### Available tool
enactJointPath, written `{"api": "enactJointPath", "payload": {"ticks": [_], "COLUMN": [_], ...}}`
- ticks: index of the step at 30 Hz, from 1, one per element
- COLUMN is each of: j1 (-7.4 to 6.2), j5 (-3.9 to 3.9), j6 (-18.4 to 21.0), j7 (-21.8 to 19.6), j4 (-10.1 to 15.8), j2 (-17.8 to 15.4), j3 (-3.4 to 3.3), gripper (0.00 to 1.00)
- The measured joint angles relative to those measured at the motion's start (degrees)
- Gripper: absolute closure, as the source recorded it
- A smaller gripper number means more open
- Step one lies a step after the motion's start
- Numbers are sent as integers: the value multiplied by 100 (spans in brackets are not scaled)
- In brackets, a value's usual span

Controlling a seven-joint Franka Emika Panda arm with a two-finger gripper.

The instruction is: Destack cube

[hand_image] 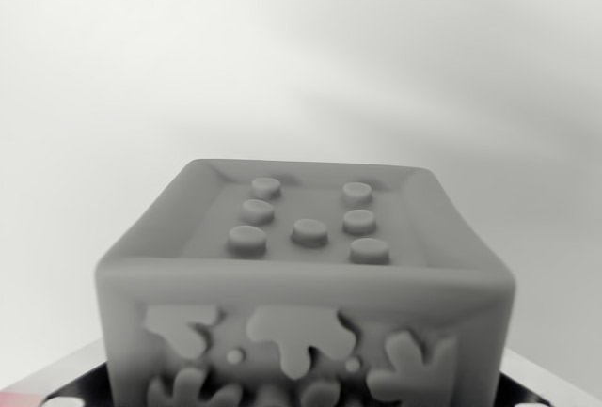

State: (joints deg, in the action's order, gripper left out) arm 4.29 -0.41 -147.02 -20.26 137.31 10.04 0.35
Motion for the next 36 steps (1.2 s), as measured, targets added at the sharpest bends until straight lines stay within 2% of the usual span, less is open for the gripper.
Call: {"api": "enactJointPath", "payload": {"ticks": [36], "j1": [663], "j5": [37], "j6": [-259], "j7": [1528], "j4": [214], "j2": [38], "j3": [-108], "gripper": [100]}}
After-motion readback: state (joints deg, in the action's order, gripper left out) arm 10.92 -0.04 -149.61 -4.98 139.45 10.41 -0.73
